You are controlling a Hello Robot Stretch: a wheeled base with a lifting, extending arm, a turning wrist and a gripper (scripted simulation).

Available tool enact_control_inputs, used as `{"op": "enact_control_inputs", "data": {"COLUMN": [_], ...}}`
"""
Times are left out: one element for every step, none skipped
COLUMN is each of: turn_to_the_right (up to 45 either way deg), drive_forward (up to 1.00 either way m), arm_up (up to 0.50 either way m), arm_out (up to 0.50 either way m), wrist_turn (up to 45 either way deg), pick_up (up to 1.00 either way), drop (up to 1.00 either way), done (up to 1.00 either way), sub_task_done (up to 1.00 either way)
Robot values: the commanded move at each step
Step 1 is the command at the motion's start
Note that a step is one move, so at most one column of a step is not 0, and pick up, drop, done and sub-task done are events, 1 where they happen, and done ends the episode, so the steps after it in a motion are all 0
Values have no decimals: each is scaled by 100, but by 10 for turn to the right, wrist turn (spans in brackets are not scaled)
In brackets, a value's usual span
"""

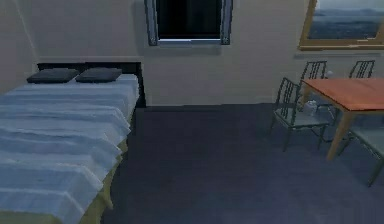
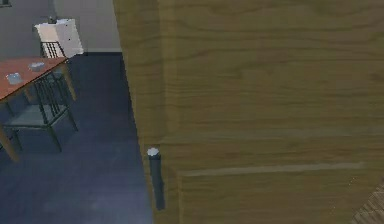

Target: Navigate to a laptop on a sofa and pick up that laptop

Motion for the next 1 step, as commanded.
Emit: {"op": "enact_control_inputs", "data": {"turn_to_the_right": [0], "drive_forward": [20], "arm_up": [0], "arm_out": [0], "wrist_turn": [0], "pick_up": [0], "drop": [0], "done": [0], "sub_task_done": [0]}}
